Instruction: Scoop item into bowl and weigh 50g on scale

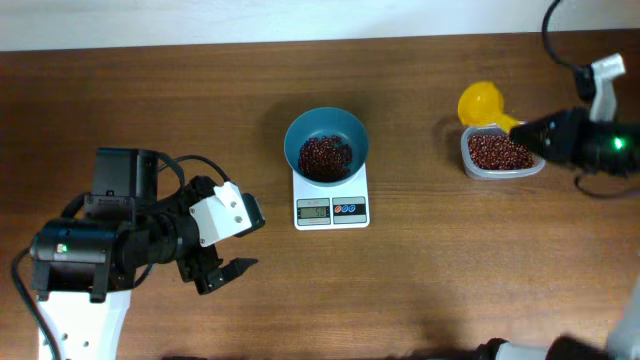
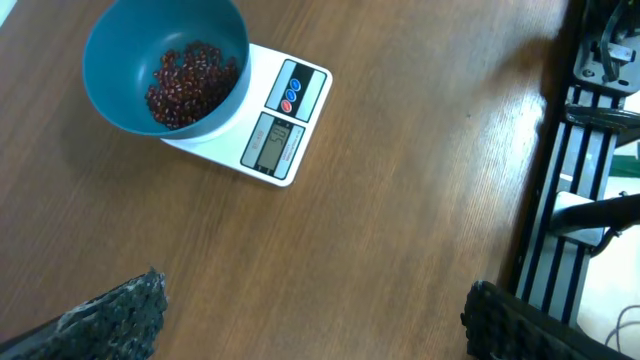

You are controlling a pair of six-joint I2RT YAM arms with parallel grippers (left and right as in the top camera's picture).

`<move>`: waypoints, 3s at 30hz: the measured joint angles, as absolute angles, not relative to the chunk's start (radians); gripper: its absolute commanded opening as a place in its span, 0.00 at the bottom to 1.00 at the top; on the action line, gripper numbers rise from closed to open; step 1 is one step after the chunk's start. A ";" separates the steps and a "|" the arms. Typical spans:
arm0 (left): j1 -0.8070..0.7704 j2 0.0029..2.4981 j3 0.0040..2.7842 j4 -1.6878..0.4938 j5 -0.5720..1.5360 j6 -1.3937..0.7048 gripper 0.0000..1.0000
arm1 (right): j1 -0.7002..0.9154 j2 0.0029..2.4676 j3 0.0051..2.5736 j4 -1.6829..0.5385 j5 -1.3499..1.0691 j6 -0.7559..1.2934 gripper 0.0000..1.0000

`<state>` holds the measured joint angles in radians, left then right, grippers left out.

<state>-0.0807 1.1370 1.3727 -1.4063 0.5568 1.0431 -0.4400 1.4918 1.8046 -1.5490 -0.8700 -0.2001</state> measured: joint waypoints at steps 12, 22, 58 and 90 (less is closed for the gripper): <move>-0.081 1.137 1.373 -1.407 0.557 1.043 0.99 | -0.440 0.931 1.778 -1.649 -0.452 -0.022 0.04; -0.081 1.137 1.375 -1.406 0.557 1.043 0.99 | -0.439 0.623 1.216 -1.392 -0.334 0.196 0.04; -0.081 1.137 1.375 -1.407 0.557 1.043 0.99 | -0.439 0.589 0.357 -0.623 -0.580 0.562 0.31; -0.081 1.137 1.375 -1.407 0.557 1.043 0.99 | -0.439 1.067 0.404 -0.428 -0.392 0.604 0.99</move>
